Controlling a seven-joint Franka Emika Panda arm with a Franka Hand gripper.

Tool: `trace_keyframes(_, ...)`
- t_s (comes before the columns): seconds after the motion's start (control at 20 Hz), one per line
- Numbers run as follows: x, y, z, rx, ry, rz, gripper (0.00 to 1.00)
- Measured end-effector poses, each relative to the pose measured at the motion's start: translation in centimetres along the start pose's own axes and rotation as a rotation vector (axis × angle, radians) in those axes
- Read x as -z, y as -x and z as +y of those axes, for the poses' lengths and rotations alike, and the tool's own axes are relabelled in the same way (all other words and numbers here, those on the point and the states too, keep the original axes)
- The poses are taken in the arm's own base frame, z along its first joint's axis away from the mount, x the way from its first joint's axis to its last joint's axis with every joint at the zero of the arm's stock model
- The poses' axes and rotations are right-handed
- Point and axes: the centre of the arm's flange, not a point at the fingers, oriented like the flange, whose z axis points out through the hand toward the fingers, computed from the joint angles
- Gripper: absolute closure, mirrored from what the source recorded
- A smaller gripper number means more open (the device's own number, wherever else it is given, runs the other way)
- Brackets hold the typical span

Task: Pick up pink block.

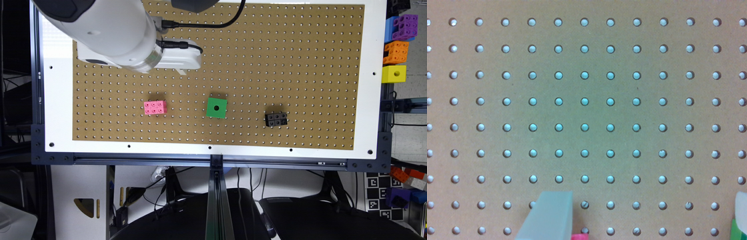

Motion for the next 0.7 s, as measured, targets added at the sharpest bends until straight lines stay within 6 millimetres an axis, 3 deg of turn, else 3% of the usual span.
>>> trace_keyframes(0.35,0.0,-0.4,0.7,-0.01,0.002,0.004,0.0)
trace_keyframes(0.5,0.4,-1.9,1.8,-0.015,-0.003,0.016,0.0)
trace_keyframes(0.7,0.3,-5.2,2.7,-0.017,-0.01,0.033,0.0)
